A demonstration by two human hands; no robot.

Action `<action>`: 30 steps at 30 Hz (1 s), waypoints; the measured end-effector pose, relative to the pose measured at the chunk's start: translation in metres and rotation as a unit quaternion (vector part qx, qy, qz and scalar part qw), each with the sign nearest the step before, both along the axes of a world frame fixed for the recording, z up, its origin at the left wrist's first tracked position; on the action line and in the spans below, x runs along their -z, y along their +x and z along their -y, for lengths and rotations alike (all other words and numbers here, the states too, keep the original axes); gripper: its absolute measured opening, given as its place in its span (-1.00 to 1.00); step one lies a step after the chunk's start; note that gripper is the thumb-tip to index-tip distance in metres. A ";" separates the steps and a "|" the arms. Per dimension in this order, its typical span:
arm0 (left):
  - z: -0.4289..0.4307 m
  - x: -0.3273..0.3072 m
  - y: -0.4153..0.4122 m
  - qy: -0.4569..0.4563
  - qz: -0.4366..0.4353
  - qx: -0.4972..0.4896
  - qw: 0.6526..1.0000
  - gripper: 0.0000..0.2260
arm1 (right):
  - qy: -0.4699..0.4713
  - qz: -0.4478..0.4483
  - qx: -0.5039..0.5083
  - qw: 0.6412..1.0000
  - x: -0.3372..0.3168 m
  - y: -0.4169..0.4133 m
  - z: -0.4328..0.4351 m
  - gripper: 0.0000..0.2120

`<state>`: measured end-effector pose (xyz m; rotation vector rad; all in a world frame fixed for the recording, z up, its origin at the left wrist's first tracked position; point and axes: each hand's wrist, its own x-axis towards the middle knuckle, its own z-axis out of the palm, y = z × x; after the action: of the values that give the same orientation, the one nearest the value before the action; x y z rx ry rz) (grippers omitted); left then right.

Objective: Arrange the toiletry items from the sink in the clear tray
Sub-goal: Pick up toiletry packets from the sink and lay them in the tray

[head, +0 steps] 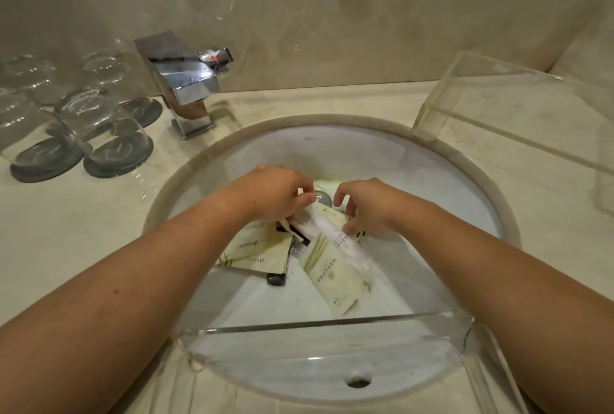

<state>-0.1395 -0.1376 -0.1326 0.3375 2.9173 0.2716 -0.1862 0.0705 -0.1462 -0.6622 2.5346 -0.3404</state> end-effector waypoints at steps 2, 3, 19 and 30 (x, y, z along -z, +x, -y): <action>-0.001 0.002 0.001 0.004 0.009 -0.005 1.000 -0.76 | 0.007 0.002 0.000 1.000 0.000 0.001 0.003 -0.52; -0.001 0.002 0.003 0.007 0.011 -0.006 1.000 -0.75 | 0.009 0.003 0.001 1.000 0.000 0.001 0.003 -0.53; 0.013 0.001 -0.002 0.044 -0.102 -0.005 0.994 -0.84 | -0.125 -0.068 -0.002 0.990 -0.023 -0.010 -0.003 -0.87; 0.012 0.002 0.001 0.100 0.080 -0.023 0.991 -0.85 | -0.130 0.002 -0.064 0.989 -0.030 -0.005 -0.006 -0.80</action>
<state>-0.1382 -0.1495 -0.1350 0.2653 2.7473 0.5733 -0.1914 0.0762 -0.1164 -0.9172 2.4510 -0.6331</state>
